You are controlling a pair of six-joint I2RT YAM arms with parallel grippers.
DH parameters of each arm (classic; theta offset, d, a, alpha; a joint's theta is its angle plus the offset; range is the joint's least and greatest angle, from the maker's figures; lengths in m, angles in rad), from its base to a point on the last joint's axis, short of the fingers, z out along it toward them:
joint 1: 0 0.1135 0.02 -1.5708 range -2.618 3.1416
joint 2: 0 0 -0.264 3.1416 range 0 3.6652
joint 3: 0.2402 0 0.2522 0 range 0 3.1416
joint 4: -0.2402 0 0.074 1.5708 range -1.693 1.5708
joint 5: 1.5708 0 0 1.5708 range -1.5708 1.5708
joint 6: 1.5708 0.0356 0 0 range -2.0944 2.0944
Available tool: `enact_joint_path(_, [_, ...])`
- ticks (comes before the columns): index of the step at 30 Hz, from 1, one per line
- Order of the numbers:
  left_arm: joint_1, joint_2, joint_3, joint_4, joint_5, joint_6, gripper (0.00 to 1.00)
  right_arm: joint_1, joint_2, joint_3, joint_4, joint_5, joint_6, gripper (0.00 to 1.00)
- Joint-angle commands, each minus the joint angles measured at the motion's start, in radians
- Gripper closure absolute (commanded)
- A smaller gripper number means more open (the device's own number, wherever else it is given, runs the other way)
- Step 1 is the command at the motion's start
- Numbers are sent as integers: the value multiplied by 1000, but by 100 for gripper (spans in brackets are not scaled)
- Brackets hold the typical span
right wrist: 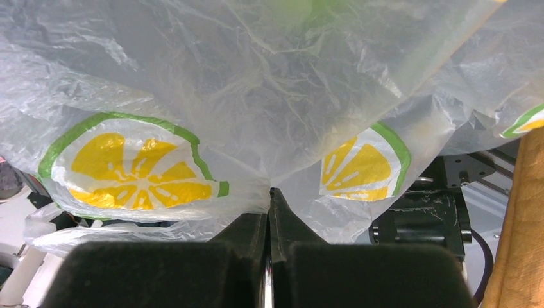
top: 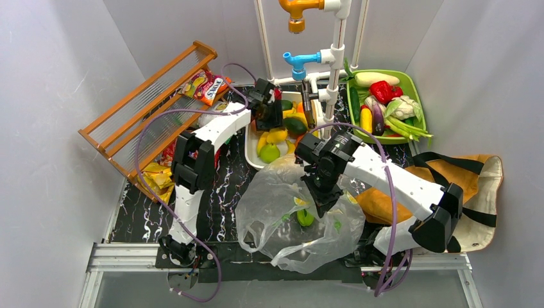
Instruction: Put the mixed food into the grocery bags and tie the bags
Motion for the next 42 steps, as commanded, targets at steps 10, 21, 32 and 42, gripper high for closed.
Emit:
enact_joint_path(10, [76, -447, -135, -88, -53, 45, 100, -5, 88, 195, -12, -58, -3, 99])
enact_joint_path(21, [74, -843, -319, -220, 48, 87, 100, -5, 141, 249, 22, -86, 42, 99])
enact_joint_path(32, [44, -1074, -367, -243, 438, 146, 100, -5, 182, 308, 25, -90, 81, 99])
enact_joint_path(42, [2, -1215, -533, -209, 599, 164, 100, -5, 249, 395, 21, -96, 99, 99])
